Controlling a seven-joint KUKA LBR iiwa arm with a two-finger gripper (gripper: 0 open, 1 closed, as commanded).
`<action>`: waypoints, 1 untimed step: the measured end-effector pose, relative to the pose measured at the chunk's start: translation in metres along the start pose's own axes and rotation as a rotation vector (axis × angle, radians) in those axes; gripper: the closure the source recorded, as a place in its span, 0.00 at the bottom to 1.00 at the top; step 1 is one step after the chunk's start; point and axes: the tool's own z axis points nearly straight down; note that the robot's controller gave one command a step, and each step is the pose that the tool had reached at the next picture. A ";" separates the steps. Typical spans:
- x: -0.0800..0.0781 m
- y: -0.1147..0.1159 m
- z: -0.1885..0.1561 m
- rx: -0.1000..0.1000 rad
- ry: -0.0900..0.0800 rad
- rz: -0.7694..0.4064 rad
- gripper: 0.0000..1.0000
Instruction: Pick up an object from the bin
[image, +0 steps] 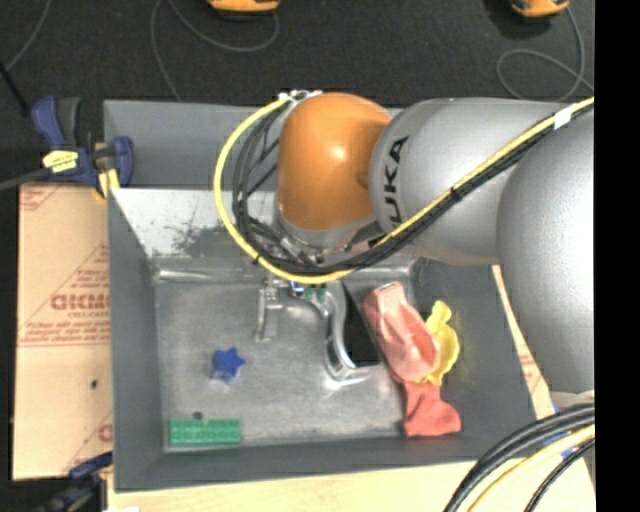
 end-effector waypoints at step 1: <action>-0.002 0.000 -0.005 -0.001 -0.008 0.002 0.00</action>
Offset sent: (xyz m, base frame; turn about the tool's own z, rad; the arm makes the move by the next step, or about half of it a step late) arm -0.0610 -0.0148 -0.0775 -0.2737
